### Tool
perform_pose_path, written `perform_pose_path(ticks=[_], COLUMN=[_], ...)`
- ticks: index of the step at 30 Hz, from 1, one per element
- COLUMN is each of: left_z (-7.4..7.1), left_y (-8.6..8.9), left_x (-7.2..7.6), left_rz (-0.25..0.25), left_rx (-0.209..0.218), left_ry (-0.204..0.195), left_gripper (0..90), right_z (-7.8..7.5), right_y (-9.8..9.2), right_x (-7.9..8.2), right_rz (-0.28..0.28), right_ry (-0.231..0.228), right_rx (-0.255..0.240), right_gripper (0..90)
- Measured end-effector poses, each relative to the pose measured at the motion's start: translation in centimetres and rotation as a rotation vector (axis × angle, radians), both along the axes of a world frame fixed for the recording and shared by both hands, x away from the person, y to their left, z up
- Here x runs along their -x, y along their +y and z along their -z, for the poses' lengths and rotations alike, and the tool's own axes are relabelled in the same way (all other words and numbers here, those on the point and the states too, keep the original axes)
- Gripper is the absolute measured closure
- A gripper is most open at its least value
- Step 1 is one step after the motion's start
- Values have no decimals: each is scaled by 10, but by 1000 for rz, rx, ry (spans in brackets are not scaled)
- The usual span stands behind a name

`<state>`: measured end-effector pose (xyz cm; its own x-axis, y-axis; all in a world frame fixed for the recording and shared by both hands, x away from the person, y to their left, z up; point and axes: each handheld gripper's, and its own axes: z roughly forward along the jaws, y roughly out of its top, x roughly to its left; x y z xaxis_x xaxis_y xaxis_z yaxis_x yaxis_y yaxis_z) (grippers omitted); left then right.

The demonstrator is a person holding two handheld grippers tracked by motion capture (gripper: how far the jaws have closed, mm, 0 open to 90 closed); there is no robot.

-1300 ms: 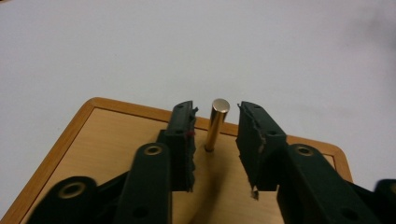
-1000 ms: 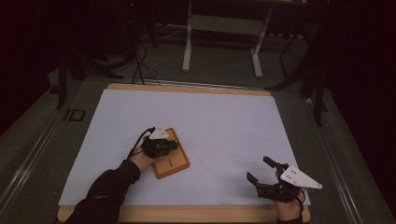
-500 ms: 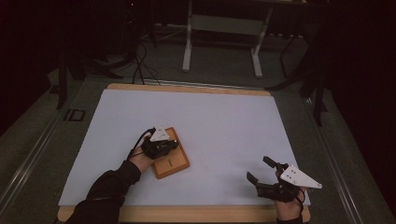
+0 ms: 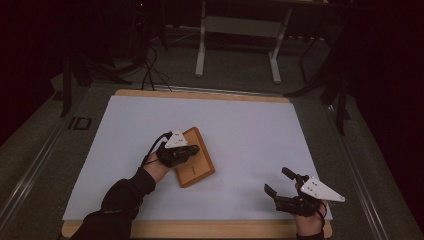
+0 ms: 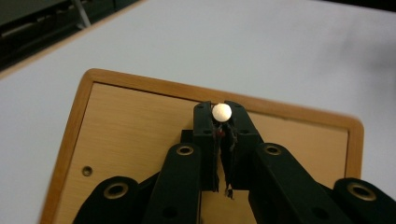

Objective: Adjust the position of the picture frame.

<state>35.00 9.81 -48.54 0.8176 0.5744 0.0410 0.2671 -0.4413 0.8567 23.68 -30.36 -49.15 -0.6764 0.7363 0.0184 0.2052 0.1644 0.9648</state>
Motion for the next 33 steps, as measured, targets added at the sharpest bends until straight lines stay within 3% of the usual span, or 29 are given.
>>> perform_pose_path(ticks=[8,18,33], left_z=[-8,-2,12], left_y=[-25,-59,-94], left_x=[-1,-11,-37], left_rz=[45,64,68], left_rx=[-2,-27,-61], left_ry=[-12,8,46], left_gripper=[853,853,853], right_z=[0,-1,-1], right_y=[-1,-2,-2], right_x=[0,0,1], right_rz=[3,2,-1], right_ry=[-2,-3,-2], right_rx=[-3,-7,-10], right_gripper=[127,127,128])
